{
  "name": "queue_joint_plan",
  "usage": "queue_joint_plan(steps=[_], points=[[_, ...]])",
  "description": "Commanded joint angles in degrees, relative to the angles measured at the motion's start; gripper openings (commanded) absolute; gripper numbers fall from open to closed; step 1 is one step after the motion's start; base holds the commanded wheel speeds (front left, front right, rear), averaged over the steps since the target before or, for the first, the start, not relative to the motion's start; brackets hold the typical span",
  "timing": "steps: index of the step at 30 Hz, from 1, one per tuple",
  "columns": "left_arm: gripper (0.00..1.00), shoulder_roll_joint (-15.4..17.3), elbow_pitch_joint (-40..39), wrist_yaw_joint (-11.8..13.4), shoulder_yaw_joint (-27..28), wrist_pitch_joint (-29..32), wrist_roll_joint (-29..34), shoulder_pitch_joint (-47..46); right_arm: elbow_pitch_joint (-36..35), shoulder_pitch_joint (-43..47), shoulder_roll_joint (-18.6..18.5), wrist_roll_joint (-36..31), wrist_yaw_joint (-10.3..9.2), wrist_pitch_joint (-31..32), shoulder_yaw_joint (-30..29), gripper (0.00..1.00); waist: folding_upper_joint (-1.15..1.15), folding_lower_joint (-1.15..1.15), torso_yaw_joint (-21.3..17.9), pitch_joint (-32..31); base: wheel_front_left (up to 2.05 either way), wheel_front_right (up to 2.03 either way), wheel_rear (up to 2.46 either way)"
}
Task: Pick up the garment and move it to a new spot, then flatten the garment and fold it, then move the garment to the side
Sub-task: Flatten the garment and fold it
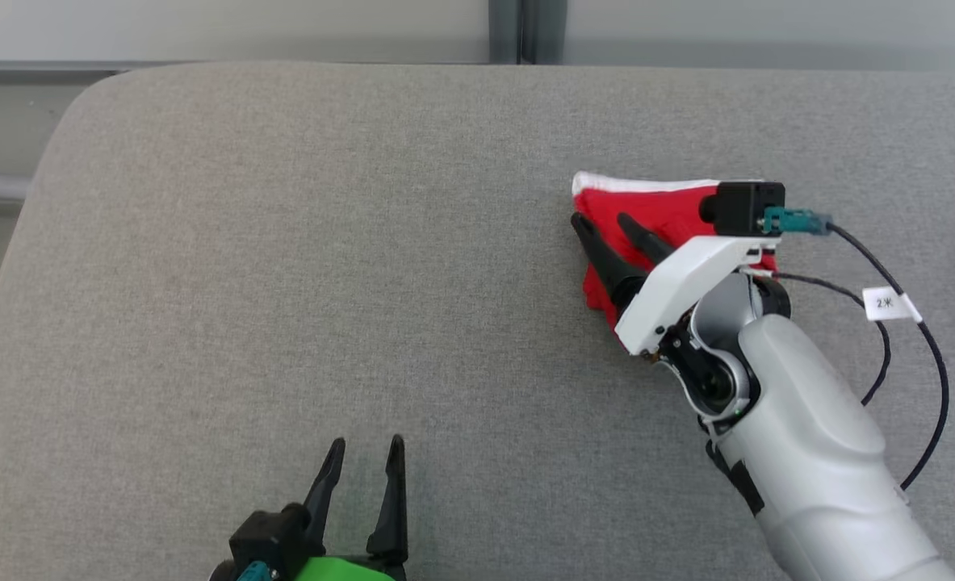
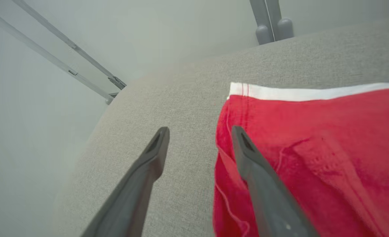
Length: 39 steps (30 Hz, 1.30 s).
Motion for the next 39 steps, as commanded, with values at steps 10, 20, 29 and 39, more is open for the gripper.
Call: queue_joint_plan(steps=[10,20,29,39], points=[[1.0,0.21,-0.4,-1.01,5.9,0.0,1.6,8.3,-21.57,21.86,-7.64,-9.58,0.02,-9.56,-6.58,1.0,0.0,0.0,-7.4,-11.17,0.0,0.0,0.0],[1.0,0.21,-4.42,-1.29,13.29,-0.01,4.77,11.11,-17.11,38.52,-17.21,-20.48,0.02,-24.66,-15.17,1.0,0.0,0.0,-7.33,-13.7,0.0,0.0,0.0],[1.0,0.21,-7.12,-4.51,16.02,0.0,6.56,13.65,-22.78,44.59,-11.81,-25.81,-0.01,-24.87,-22.07,1.0,0.0,0.0,-6.22,-13.83,0.0,0.0,0.0],[1.0,0.2,-7.24,-4.99,15.1,0.0,6.64,10.84,-20.71,35.72,-11.68,-23.48,-0.01,-24.89,-18.1,0.0,0.0,0.0,-5.2,-9.74,0.0,0.0,0.0]])
